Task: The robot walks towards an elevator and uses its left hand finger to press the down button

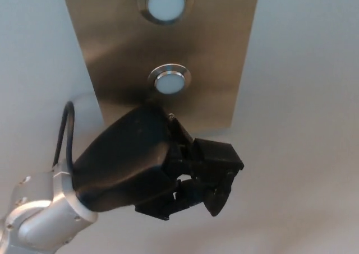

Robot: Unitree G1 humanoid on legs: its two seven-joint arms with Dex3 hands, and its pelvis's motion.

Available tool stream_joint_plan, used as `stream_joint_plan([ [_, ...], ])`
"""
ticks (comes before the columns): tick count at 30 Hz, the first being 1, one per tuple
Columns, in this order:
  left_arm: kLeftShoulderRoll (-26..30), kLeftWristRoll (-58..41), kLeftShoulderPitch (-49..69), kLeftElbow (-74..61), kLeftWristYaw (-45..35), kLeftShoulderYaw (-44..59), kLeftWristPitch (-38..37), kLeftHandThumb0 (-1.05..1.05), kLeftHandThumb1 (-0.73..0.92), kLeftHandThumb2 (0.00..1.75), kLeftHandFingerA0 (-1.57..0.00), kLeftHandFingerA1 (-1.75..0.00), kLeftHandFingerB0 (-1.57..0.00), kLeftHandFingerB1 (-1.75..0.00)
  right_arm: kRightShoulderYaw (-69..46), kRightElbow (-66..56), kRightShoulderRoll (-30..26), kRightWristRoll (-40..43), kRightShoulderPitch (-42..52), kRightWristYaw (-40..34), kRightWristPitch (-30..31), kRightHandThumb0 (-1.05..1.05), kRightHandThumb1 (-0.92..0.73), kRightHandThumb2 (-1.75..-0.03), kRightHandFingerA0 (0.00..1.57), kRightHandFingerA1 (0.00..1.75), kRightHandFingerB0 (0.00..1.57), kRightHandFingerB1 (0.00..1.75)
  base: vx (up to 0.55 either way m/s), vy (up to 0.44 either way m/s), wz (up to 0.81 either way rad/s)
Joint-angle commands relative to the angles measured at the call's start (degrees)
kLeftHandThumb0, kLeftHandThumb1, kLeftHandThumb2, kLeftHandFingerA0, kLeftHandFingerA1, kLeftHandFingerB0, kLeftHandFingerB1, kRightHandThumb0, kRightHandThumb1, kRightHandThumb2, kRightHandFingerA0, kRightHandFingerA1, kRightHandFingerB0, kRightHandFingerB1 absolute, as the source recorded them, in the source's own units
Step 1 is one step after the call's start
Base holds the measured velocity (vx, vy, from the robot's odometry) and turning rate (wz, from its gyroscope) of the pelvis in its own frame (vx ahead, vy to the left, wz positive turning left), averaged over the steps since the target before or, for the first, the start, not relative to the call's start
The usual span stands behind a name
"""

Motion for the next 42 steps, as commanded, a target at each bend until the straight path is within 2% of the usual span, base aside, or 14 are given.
stream_joint_plan([
  [1, -1.3, 11.2, 2.7, -2.3, 9.8, 2.1, -22.9, -0.13, 0.52, 0.88, -0.85, -1.7, -0.82, -1.49, 1.3, -0.1, -2.3, -1.5, 1.5, -1.5, -0.8, -0.48, -0.45, -0.8, 0.61, 0.62, 0.46, 0.5, 0.0, 0.0, 0.0],
  [9, -4.0, 9.0, 5.0, -10.2, 6.7, -4.6, -18.2, -0.19, 0.48, 0.93, -0.84, -1.7, -0.83, -1.48, 1.7, -0.1, -2.2, -1.6, 1.0, -2.0, -1.5, -0.47, -0.45, -0.8, 0.59, 0.61, 0.48, 0.51, 0.0, 0.0, 0.0],
  [10, -4.4, 9.2, 5.3, -11.8, 6.3, -6.1, -17.7, -0.24, 0.55, 0.87, -0.87, -1.68, -0.82, -1.45, 2.1, -0.5, -2.5, -2.1, 1.2, -2.7, -2.0, -0.42, -0.55, -0.57, 0.69, 0.54, 0.55, 0.37, 0.0, 0.0, 0.0],
  [16, -5.2, 10.3, 6.3, -15.1, 5.6, -9.0, -15.9, -0.23, 0.52, 0.87, -0.88, -1.64, -0.89, -1.31, 2.0, -0.3, -2.4, -1.5, 1.4, -2.1, -1.9, -0.41, -0.54, -0.57, 0.69, 0.54, 0.56, 0.38, 0.0, 0.0, 0.0],
  [25, -4.2, 9.2, 1.8, -14.1, 5.9, -7.7, -14.7, -0.28, 0.56, 0.86, -0.93, -1.59, -0.89, -1.36, 2.1, 0.0, -2.5, -1.7, 1.6, -2.5, -1.9, -0.41, -0.55, -0.57, 0.7, 0.52, 0.55, 0.37, 0.0, 0.0, 0.0],
  [26, -3.8, 9.4, 0.9, -13.8, 5.8, -7.0, -14.7, -0.23, 0.51, 0.92, -0.94, -1.56, -0.88, -1.35, 2.0, 0.0, -2.4, -1.6, 1.5, -2.3, -1.6, -0.46, -0.44, -0.79, 0.62, 0.6, 0.48, 0.51, 0.0, 0.0, 0.0],
  [30, -2.4, 9.3, -1.4, -13.1, 5.4, -5.3, -14.7, -0.21, 0.49, 0.93, -0.93, -1.56, -0.9, -1.31, 1.9, 0.2, -2.5, -1.5, 1.5, -2.0, -1.3, -0.46, -0.44, -0.79, 0.62, 0.6, 0.48, 0.51, 0.0, 0.0, 0.0],
  [32, -1.6, 8.8, -4.7, -9.5, 6.3, -3.3, -15.3, -0.22, 0.54, 0.94, -1.03, -1.63, -0.84, -1.29, 2.3, 0.2, -2.7, -2.1, 1.5, -2.6, -1.9, -0.42, -0.55, -0.57, 0.7, 0.54, 0.54, 0.37, 0.0, 0.0, 0.0],
  [34, -1.4, 8.8, -5.4, -8.4, 6.7, -2.7, -15.9, -0.2, 0.51, 0.88, -0.9, -1.67, -0.87, -1.34, 2.5, 0.1, -2.7, -2.3, 1.6, -2.8, -1.9, -0.43, -0.55, -0.57, 0.71, 0.54, 0.54, 0.37, 0.0, 0.0, 0.0],
  [35, -1.2, 9.2, -6.1, -7.4, 7.2, -2.3, -16.4, -0.2, 0.48, 0.94, -0.9, -1.65, -0.87, -1.45, 2.5, 0.2, -2.7, -2.3, 1.6, -2.8, -2.1, -0.47, -0.44, -0.79, 0.64, 0.61, 0.48, 0.51, 0.0, 0.0, 0.0],
  [37, -1.0, 9.7, -7.1, -5.9, 7.6, -1.6, -16.9, -0.19, 0.46, 0.97, -0.9, -1.65, -0.87, -1.46, 2.3, 0.2, -2.7, -2.1, 1.7, -2.7, -2.3, -0.42, -0.55, -0.57, 0.71, 0.53, 0.55, 0.37, 0.0, 0.0, 0.0],
  [38, -0.9, 9.6, -7.2, -5.7, 7.4, -1.6, -16.8, -0.19, 0.46, 0.97, -0.9, -1.65, -0.87, -1.46, 2.2, 0.1, -2.7, -2.0, 1.8, -2.6, -2.5, -0.42, -0.55, -0.57, 0.71, 0.53, 0.55, 0.37, 0.0, 0.0, 0.0],
  [39, -1.0, 10.3, -7.0, -4.3, 8.2, -1.0, -17.5, -0.18, 0.49, 0.92, -0.88, -1.67, -0.84, -1.48, 2.5, -0.2, -2.8, -2.3, 1.8, -2.8, -2.0, -0.49, -0.46, -0.81, 0.6, 0.6, 0.47, 0.51, 0.0, 0.0, 0.0],
  [42, -1.0, 10.9, -7.4, -2.2, 9.0, -0.3, -18.4, -0.14, 0.43, 1.01, -0.89, -1.72, -0.82, -1.57, 2.4, -0.3, -2.8, -2.2, 1.8, -2.9, -2.4, -0.47, -0.45, -0.79, 0.62, 0.6, 0.47, 0.51, 0.0, 0.0, 0.0],
])
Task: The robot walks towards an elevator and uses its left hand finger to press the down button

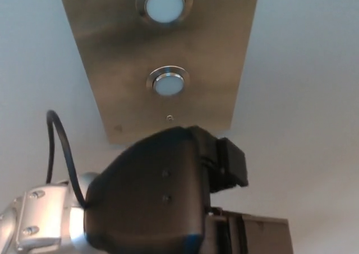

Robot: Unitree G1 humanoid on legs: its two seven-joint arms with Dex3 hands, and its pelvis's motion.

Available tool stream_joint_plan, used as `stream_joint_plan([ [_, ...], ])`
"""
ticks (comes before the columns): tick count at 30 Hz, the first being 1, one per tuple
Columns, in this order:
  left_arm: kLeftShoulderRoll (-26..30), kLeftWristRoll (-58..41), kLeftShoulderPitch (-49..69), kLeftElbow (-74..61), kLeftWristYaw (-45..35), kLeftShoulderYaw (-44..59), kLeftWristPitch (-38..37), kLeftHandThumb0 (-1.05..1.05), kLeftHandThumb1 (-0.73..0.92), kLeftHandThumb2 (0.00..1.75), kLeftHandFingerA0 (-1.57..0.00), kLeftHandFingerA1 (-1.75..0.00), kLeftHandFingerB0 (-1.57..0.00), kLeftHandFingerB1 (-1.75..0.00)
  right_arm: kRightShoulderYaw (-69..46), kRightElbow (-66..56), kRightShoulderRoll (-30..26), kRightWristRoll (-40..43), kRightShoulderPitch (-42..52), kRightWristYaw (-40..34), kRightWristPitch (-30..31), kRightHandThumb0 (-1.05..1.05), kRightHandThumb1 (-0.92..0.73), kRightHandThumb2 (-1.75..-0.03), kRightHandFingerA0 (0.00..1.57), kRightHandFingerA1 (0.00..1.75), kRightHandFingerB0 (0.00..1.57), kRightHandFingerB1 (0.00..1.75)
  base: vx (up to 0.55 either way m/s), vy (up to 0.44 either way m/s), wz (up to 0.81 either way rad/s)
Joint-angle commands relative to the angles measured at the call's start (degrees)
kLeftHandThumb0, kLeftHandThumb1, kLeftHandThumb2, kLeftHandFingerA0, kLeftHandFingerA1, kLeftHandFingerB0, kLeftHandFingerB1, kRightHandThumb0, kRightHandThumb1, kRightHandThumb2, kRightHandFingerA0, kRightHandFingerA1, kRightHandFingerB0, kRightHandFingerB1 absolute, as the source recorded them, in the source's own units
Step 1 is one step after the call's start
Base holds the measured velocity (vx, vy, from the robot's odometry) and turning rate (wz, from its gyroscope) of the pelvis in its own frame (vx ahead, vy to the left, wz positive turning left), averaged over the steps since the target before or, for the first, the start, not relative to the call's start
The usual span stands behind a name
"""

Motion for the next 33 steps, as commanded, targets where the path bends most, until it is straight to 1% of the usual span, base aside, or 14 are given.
stream_joint_plan([
  [1, 0.8, 1.3, -0.9, 3.3, 2.6, 1.4, -3.5, -0.14, 0.43, 1.01, -0.89, -1.72, -0.82, -1.57, 0.1, 0.0, -1.1, 0.0, 0.6, -0.8, -1.2, -0.47, -0.45, -0.79, 0.62, 0.6, 0.47, 0.51, 0.0, 0.0, 0.0],
  [3, 0.9, 1.6, -0.7, 4.4, 2.7, 1.8, -3.7, -0.13, 0.44, 1.03, -0.98, -1.71, -0.82, -1.49, 0.3, 0.1, -1.3, -0.4, 0.6, -1.3, -1.4, -0.47, -0.45, -0.8, 0.61, 0.6, 0.47, 0.51, 0.0, 0.0, 0.0],
  [4, 0.7, 2.6, -0.4, 5.2, 3.5, 2.2, -4.5, -0.09, 0.43, 1.02, -0.98, -1.7, -0.85, -1.49, 0.1, 0.1, -1.2, -0.1, 0.5, -0.9, -1.4, -0.44, -0.55, -0.57, 0.71, 0.53, 0.55, 0.37, 0.0, 0.0, 0.0],
  [6, 0.5, 4.0, -0.2, 6.5, 4.9, 3.0, -5.8, -0.09, 0.43, 1.02, -0.98, -1.7, -0.85, -1.49, -0.2, 0.1, -1.1, 0.4, 0.3, -0.4, -1.4, -0.44, -0.55, -0.57, 0.71, 0.53, 0.55, 0.37, 0.0, 0.0, 0.0],
  [7, 0.4, 4.5, 0.0, 7.2, 5.3, 3.2, -6.5, -0.07, 0.42, 0.99, -0.9, -1.71, -0.82, -1.59, -0.4, 0.2, -1.0, 0.6, 0.3, -0.1, -1.5, -0.42, -0.54, -0.57, 0.7, 0.51, 0.54, 0.37, 0.0, 0.0, 0.0],
  [11, 0.7, 6.0, 0.5, 9.2, 6.3, 3.5, -7.9, -0.07, 0.45, 0.95, -0.91, -1.69, -0.83, -1.58, -0.4, 0.2, -0.9, 0.4, 0.5, -0.5, -2.6, -0.41, -0.54, -0.57, 0.72, 0.55, 0.55, 0.38, 0.0, 0.0, 0.0],
  [12, 0.6, 6.1, 0.8, 9.2, 6.4, 3.6, -7.9, -0.08, 0.48, 0.92, -0.96, -1.71, -0.83, -1.49, -0.5, 0.3, -1.0, 0.5, 0.5, -0.2, -2.4, -0.42, -0.54, -0.57, 0.72, 0.54, 0.55, 0.38, 0.0, 0.0, 0.0],
  [16, 0.8, 7.4, 1.1, 10.0, 7.2, 4.3, -8.4, -0.11, 0.45, 0.89, -0.91, -1.7, -0.87, -1.55, -0.3, 0.5, -1.2, 0.2, 0.5, -0.3, -2.2, -0.44, -0.55, -0.57, 0.7, 0.54, 0.55, 0.38, 0.0, 0.0, 0.0],
  [17, 0.9, 7.5, 0.9, 10.6, 7.5, 4.5, -8.8, -0.11, 0.46, 0.91, -0.92, -1.7, -0.84, -1.57, -0.2, 0.4, -1.2, 0.1, 0.5, -0.7, -2.4, -0.49, -0.45, -0.81, 0.68, 0.66, 0.48, 0.52, 0.0, 0.0, 0.0],
  [18, 0.9, 7.6, 0.8, 11.1, 7.9, 4.6, -9.0, -0.11, 0.46, 0.91, -0.92, -1.7, -0.84, -1.57, -0.2, 0.4, -1.2, 0.0, 0.5, -1.0, -2.4, -0.49, -0.45, -0.81, 0.68, 0.66, 0.48, 0.52, 0.0, 0.0, 0.0],
  [19, 0.8, 7.7, 0.7, 11.6, 8.1, 4.7, -9.0, -0.09, 0.48, 0.95, -0.96, -1.73, -0.83, -1.53, -0.3, 0.5, -1.1, 0.3, 0.5, -0.6, -2.4, -0.42, -0.55, -0.57, 0.72, 0.53, 0.55, 0.38, 0.0, 0.0, 0.0],
  [24, 0.4, 9.2, -0.3, 13.1, 9.9, 5.5, -9.8, -0.1, 0.46, 0.96, -0.94, -1.71, -0.82, -1.53, -0.9, 0.2, -0.8, 1.0, 0.4, 0.2, -1.4, -0.43, -0.55, -0.57, 0.7, 0.54, 0.56, 0.37, 0.0, 0.0, 0.0],
  [27, 0.7, 9.5, -0.3, 12.8, 9.5, 6.0, -8.5, -0.08, 0.49, 0.87, -0.9, -1.75, -0.77, -1.57, 0.1, 0.1, -1.1, -0.2, 0.4, -0.5, -1.1, -0.44, -0.55, -0.58, 0.69, 0.53, 0.55, 0.37, 0.0, 0.0, 0.0],
  [33, 0.8, 7.4, -1.5, 13.0, 8.2, 5.7, -5.6, -0.09, 0.52, 0.93, -0.87, -1.75, -0.74, -1.67, 0.4, 0.1, -1.4, -0.6, 0.8, -1.5, -2.3, -0.45, -0.55, -0.57, 0.69, 0.55, 0.56, 0.37, 0.0, 0.0, 0.0],
])
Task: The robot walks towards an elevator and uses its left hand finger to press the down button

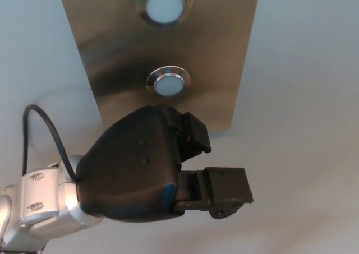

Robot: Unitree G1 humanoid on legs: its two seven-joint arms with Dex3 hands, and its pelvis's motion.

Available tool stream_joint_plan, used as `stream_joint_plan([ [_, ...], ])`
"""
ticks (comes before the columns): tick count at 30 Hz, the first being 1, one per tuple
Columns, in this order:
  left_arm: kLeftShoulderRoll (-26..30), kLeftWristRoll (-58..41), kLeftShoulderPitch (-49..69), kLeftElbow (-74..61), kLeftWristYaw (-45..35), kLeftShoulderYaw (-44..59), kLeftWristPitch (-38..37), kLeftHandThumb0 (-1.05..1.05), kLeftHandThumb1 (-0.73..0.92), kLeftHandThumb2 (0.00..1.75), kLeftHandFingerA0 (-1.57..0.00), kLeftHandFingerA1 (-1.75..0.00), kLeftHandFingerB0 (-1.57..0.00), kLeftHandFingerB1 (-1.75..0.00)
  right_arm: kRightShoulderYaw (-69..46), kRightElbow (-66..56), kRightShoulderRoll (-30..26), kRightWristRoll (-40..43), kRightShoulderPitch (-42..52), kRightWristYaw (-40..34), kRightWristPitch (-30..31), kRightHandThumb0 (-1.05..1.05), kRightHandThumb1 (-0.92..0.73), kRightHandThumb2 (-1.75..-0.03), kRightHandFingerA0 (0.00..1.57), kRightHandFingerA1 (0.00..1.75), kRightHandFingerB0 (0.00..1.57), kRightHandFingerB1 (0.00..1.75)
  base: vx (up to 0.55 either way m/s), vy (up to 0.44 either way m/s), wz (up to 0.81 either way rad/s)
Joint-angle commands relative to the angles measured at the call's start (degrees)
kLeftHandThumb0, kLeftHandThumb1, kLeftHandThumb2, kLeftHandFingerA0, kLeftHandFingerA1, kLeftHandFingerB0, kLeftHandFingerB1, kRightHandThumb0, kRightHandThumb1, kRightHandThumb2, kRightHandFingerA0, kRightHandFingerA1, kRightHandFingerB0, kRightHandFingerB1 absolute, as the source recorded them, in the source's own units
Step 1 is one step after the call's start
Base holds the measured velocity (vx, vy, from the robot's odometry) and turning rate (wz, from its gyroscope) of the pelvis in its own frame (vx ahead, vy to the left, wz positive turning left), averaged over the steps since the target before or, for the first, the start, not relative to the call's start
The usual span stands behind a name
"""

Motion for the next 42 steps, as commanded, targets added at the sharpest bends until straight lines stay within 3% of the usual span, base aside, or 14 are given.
stream_joint_plan([
  [1, 0.5, -0.6, -1.8, 0.7, 0.3, 0.3, 2.5, -0.08, 0.52, 0.93, -0.87, -1.75, -0.75, -1.69, 0.1, 0.0, -1.2, 0.0, 0.7, -0.6, -1.0, -0.42, -0.55, -0.58, 0.69, 0.52, 0.54, 0.37, 0.0, 0.0, 0.0],
  [4, -0.3, -1.2, -3.1, 1.5, 0.8, 0.4, 3.1, -0.1, 0.53, 0.93, -0.86, -1.75, -0.75, -1.69, 0.1, 0.2, -1.3, 0.1, 0.5, -0.3, -0.9, -0.42, -0.55, -0.57, 0.71, 0.53, 0.54, 0.37, 0.0, 0.0, 0.0],
  [7, -0.4, -2.3, -3.6, 2.5, 0.7, 0.0, 3.3, -0.25, 0.65, 0.68, -0.86, -1.75, -0.74, -1.72, -0.1, -0.1, -1.4, 0.4, 0.8, 0.0, -1.4, -0.43, -0.55, -0.57, 0.7, 0.54, 0.55, 0.37, 0.0, 0.0, 0.0],
  [14, 0.0, -2.5, -2.9, 3.2, 0.6, 0.0, 4.0, -0.23, 0.58, 0.77, -0.87, -1.75, -0.75, -1.72, -0.3, 0.1, -1.2, 0.6, 0.5, 0.2, -1.2, -0.45, -0.55, -0.57, 0.71, 0.56, 0.54, 0.37, 0.0, 0.0, 0.0],
  [15, 0.2, -2.4, -2.5, 3.3, 0.4, 0.0, 4.2, -0.27, 0.61, 0.73, -0.87, -1.75, -0.74, -1.74, -0.2, 0.1, -1.2, 0.4, 0.4, 0.1, -1.1, -0.49, -0.44, -0.8, 0.65, 0.62, 0.47, 0.51, 0.0, 0.0, 0.0],
  [17, 0.5, -2.2, -2.1, 3.4, 0.3, 0.0, 4.3, -0.27, 0.61, 0.73, -0.87, -1.75, -0.74, -1.74, 0.0, 0.0, -1.3, 0.1, 0.2, -0.2, -0.7, -0.49, -0.44, -0.8, 0.65, 0.62, 0.47, 0.51, 0.0, 0.0, 0.0],
  [18, 0.5, -2.2, -2.0, 3.9, 0.6, 0.1, 3.9, -0.22, 0.58, 0.77, -0.86, -1.75, -0.73, -1.75, 0.0, 0.1, -1.2, 0.2, 0.1, -0.1, -1.0, -0.43, -0.54, -0.57, 0.71, 0.53, 0.54, 0.38, 0.0, 0.0, 0.0],
  [20, 1.2, -1.9, -1.9, 4.9, 0.6, 0.3, 3.4, -0.12, 0.49, 0.9, -0.86, -1.75, -0.72, -1.75, 0.0, 0.3, -1.2, 0.1, -0.2, -0.1, -0.5, -0.44, -0.54, -0.57, 0.7, 0.53, 0.54, 0.37, 0.0, 0.0, 0.0],
  [21, 1.5, -1.7, -2.1, 5.5, 0.7, 0.4, 3.1, -0.05, 0.43, 0.98, -0.86, -1.75, -0.73, -1.72, -0.1, 0.2, -1.3, 0.2, -0.3, 0.1, -0.5, -0.47, -0.44, -0.79, 0.63, 0.61, 0.47, 0.51, 0.0, 0.0, 0.0],
  [29, 4.5, 0.8, -2.5, 11.1, 2.2, 1.5, 1.2, -0.1, 0.51, 0.84, -0.85, -1.73, -0.77, -1.65, -0.7, -0.1, -1.3, 0.9, -0.1, 1.0, 0.0, -0.48, -0.45, -0.8, 0.61, 0.61, 0.47, 0.51, 0.0, 0.0, 0.0],
  [30, 4.9, 1.2, -3.4, 12.8, 2.9, 1.8, 0.7, -0.05, 0.48, 1.05, -0.85, -1.74, -0.77, -1.65, -0.8, -0.2, -1.2, 0.9, 0.0, 0.9, -0.2, -0.47, -0.44, -0.79, 0.62, 0.61, 0.47, 0.51, 0.0, 0.0, 0.0],
  [35, 4.4, 3.5, -6.6, 17.6, 6.8, 3.7, 1.6, -0.02, 0.46, 1.0, -0.85, -1.75, -0.72, -1.7, -1.4, -0.3, -0.9, 1.7, -0.2, 1.7, -0.6, -0.49, -0.44, -0.79, 0.6, 0.59, 0.46, 0.5, 0.0, 0.0, 0.0],
  [40, 1.1, -1.6, -9.2, 17.0, 4.7, 3.9, 6.8, 0.0, 0.42, 1.27, -0.9, -1.75, -0.79, -1.73, -1.3, -0.1, -1.3, 1.3, 0.1, 1.7, -1.5, -0.51, -0.45, -0.8, 0.63, 0.6, 0.46, 0.5, 0.0, 0.0, 0.0],
  [42, 0.1, -1.5, -10.8, 16.5, 4.6, 4.3, 7.9, 0.0, 0.37, 1.35, -0.95, -1.6, -0.82, -1.73, -1.3, -0.4, -1.4, 1.2, 0.3, 1.6, -1.9, -0.49, -0.44, -0.8, 0.63, 0.61, 0.46, 0.51, 0.0, 0.0, 0.0],
])
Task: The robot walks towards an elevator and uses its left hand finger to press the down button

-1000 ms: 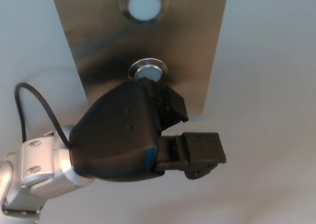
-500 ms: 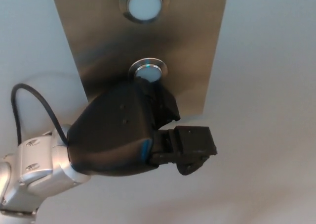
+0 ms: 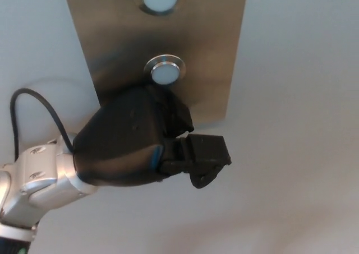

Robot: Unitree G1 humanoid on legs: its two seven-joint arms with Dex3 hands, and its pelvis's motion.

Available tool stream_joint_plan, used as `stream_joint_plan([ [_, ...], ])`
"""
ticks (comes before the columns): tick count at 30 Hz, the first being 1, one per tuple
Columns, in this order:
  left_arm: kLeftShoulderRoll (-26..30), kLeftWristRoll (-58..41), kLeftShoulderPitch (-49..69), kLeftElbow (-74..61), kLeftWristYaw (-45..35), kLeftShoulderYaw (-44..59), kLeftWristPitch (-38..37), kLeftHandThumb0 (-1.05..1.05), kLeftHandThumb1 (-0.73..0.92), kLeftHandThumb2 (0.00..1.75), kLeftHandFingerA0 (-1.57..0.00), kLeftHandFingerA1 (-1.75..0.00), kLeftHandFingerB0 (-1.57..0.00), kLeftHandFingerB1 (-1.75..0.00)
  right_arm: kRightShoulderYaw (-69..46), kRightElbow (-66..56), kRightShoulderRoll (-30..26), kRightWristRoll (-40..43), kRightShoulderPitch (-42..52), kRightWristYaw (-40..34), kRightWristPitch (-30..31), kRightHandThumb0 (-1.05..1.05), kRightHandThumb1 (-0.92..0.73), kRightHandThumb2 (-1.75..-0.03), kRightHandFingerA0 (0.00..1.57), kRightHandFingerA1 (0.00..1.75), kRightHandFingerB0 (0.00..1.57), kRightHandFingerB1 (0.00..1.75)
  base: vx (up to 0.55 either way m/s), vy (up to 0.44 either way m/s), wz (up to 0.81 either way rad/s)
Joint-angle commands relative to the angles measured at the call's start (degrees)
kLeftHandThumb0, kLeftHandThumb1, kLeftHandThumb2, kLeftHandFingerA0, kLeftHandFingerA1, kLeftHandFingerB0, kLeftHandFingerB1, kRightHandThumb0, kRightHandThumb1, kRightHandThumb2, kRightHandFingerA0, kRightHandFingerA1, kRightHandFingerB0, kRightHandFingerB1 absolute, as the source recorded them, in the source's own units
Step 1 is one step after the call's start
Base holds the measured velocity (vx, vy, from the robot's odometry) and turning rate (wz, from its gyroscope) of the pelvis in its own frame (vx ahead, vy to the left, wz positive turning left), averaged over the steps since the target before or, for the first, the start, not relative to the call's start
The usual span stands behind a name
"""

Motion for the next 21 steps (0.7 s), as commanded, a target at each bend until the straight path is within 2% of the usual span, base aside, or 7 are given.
stream_joint_plan([
  [1, -1.6, -1.6, -4.6, 1.3, 1.2, 4.0, 11.1, -0.03, 0.35, 1.33, -0.87, -1.67, -0.91, -1.68, -0.4, -0.2, -1.2, 0.9, 0.4, 0.8, -1.2, -0.5, -0.44, -0.79, 0.6, 0.58, 0.45, 0.5, 0.0, 0.0, 0.0],
  [8, -2.1, -3.0, -2.7, -0.1, -1.0, 3.4, 11.3, 0.01, 0.42, 1.29, -0.9, -1.71, -0.9, -1.67, 0.0, -0.1, -1.1, 0.3, 1.2, 0.2, -1.7, -0.5, -0.45, -0.8, 0.62, 0.6, 0.46, 0.51, 0.0, 0.0, 0.0],
  [13, -2.3, -3.8, -0.5, -3.8, -3.1, 2.0, 11.3, 0.0, 0.4, 1.16, -0.9, -1.75, -0.77, -1.75, 0.6, 0.2, -1.2, -0.5, 1.2, -1.0, -0.4, -0.45, -0.54, -0.57, 0.71, 0.56, 0.55, 0.37, 0.0, 0.0, 0.0],
  [14, -1.9, -5.3, 0.2, -5.8, -4.8, 0.6, 11.2, -0.07, 0.47, 1.13, -0.89, -1.75, -0.76, -1.74, 0.6, 0.2, -1.2, -0.4, 1.3, -0.8, -0.3, -0.51, -0.46, -0.8, 0.66, 0.63, 0.46, 0.5, 0.0, 0.0, 0.0],
  [17, -1.8, -6.5, 0.8, -7.5, -5.9, -0.9, 10.8, -0.11, 0.46, 1.17, -0.89, -1.75, -0.77, -1.73, 0.7, 0.1, -1.2, -0.5, 1.4, -1.2, -0.9, -0.52, -0.45, -0.8, 0.67, 0.64, 0.48, 0.51, 0.0, 0.0, 0.0],
  [18, -1.6, -6.7, 0.8, -8.6, -6.6, -1.7, 10.9, -0.08, 0.36, 1.19, -0.9, -1.75, -0.8, -1.72, 0.7, 0.2, -1.1, -0.5, 1.4, -1.2, -1.0, -0.45, -0.54, -0.57, 0.72, 0.55, 0.54, 0.38, 0.0, 0.0, 0.0],
  [21, -1.0, -7.3, 0.2, -9.2, -7.3, -2.4, 11.2, -0.05, 0.34, 1.22, -0.91, -1.75, -0.79, -1.73, 1.1, 0.4, -1.3, -0.9, 1.4, -1.4, -1.4, -0.46, -0.55, -0.57, 0.72, 0.55, 0.54, 0.37, 0.0, 0.0, 0.0],
])
